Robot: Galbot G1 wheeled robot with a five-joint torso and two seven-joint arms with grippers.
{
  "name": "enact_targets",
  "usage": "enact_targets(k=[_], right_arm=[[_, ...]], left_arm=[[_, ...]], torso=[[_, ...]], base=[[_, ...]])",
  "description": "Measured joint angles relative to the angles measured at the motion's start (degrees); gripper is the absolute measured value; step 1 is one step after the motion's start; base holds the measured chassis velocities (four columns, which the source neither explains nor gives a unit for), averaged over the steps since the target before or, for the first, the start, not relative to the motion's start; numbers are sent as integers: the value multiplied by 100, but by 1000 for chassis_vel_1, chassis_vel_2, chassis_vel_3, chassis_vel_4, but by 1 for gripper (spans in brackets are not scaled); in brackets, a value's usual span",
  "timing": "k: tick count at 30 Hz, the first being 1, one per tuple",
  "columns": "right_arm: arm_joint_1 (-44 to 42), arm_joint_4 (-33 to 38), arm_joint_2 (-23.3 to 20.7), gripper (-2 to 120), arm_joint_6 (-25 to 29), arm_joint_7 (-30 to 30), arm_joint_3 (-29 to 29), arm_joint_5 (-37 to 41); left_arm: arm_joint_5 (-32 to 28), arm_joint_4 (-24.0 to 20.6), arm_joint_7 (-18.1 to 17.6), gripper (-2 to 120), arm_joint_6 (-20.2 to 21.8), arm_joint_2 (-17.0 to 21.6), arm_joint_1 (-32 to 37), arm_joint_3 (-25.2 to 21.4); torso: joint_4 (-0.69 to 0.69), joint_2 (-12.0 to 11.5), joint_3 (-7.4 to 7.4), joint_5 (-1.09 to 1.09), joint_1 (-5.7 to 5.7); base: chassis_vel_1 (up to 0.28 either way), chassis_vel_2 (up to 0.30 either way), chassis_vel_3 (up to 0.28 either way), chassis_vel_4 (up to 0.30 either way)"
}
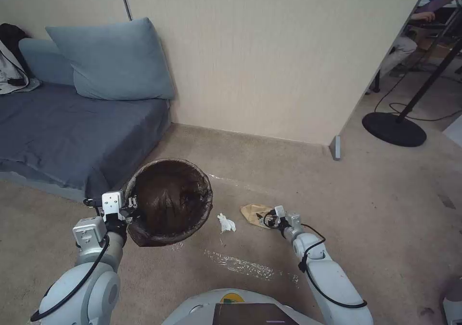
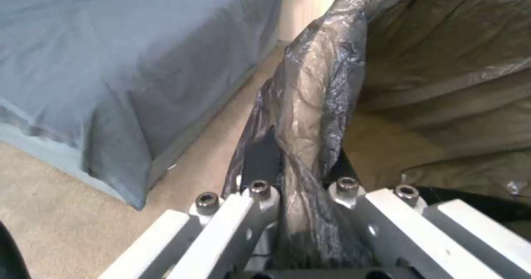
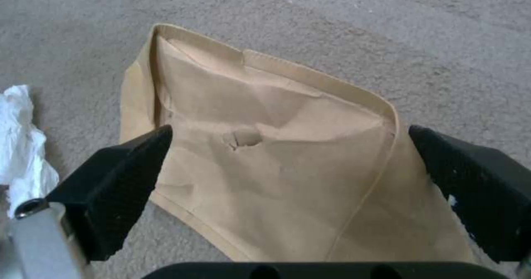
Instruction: Pick up the trash bin, then pick up the garbage from the floor and place it into the trash bin.
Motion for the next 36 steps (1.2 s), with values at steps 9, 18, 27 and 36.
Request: enact_targets(k=[9,18,27,36], right_arm=[[90,-140,18,100,13,4,-57,-55],[214,-334,28,100,28,5,-127,-185],[242,-435,32,100,49,8,-134,-246],[257,-537,0,100,112,-27,-102,-263]], left_arm=[[-11,2,6,4,-5,-12,39,-6],[-25,2,13,4,-12,-8,41,-21],[-30,2,27,4,-27,-4,29,-24],[-33,2,30,4,-27,13,-45,-10]], torso=[[0,0,0,0,0],[0,0,0,0,0],[0,0,0,0,0],[0,0,0,0,0]], base=[[0,0,0,0],[0,0,0,0],[0,0,0,0],[0,0,0,0]])
